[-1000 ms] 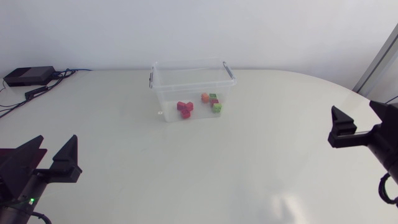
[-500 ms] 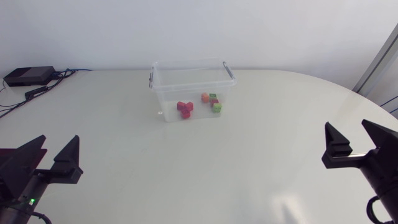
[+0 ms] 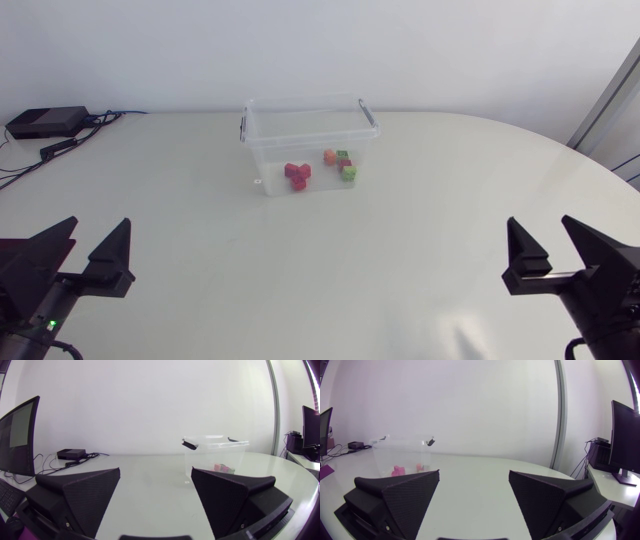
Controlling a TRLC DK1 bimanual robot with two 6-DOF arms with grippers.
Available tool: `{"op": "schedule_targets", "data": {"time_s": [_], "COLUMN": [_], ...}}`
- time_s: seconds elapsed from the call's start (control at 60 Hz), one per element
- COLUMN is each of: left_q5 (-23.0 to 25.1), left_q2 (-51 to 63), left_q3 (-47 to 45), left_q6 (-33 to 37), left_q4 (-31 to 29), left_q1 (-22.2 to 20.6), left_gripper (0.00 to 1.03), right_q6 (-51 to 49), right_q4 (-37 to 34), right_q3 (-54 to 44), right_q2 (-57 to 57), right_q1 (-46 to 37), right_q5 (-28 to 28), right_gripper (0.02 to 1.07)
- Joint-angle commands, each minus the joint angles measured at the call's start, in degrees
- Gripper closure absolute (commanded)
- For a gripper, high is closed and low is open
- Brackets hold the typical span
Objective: Place the duplo bricks in the container
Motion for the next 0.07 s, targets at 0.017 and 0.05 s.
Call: {"op": "schedule_targets", "data": {"time_s": [0.017,0.05], "left_q5": [0.43,0.43], "left_q2": [0.16,0.16], "left_q3": [-1.10,-1.10], "left_q6": [-1.43,-1.43], "left_q4": [0.08,0.08], "left_q1": [0.43,0.43], "left_gripper": [0.04,0.04], "right_q6": [1.83,1.83], "right_q4": [-0.27,-0.27], "right_q3": [-1.30,-1.30], "right_q2": [-0.71,-0.71], "right_q1": [0.40,0.40], "right_q5": [0.19,0.19], "right_gripper": [0.07,0.07]}}
